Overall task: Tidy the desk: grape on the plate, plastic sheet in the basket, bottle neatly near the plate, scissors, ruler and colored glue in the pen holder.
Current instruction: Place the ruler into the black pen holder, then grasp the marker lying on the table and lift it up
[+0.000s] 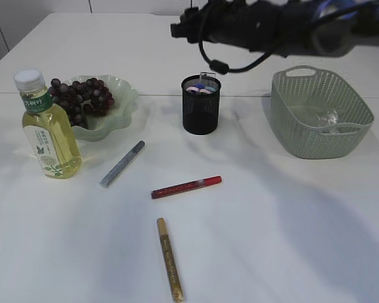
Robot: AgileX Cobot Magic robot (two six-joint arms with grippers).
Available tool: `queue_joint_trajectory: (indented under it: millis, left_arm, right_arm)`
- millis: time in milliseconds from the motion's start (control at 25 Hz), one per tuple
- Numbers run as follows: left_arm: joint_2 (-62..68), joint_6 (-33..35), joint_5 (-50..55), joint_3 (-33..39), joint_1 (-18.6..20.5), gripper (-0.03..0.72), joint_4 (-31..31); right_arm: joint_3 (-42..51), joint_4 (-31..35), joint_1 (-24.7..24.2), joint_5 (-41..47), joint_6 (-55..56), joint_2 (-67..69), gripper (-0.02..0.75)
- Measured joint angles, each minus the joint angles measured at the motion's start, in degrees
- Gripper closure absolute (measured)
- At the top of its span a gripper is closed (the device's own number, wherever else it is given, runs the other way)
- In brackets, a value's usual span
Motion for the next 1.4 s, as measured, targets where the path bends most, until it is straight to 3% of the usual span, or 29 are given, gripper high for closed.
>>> queue_joint_trajectory:
  millis: [360,760,1200,1400]
  left_arm:
    - [0.0,0.0,0.5,0.0,0.0,0.442,0.8]
    - [0.0,0.0,6.6,0.0,0.0,0.442,-4.0]
    - [0.0,2.8,11.6,0.0,0.0,0.442,-7.1]
    - [0.0,7.5,12.3,0.0,0.0,0.442,-11.9]
  right_arm:
    - [0.0,1.4,0.0,32.7,0.0,-18.6,0.333]
    - [0.0,0.1,0.0,73.0,3.4,-22.3,0.333]
    - [0.0,-1.1,0.0,76.9,12.6,-22.4,0.333]
    - [0.0,-7.4,-0.1,77.1,20.0,-22.6,0.333]
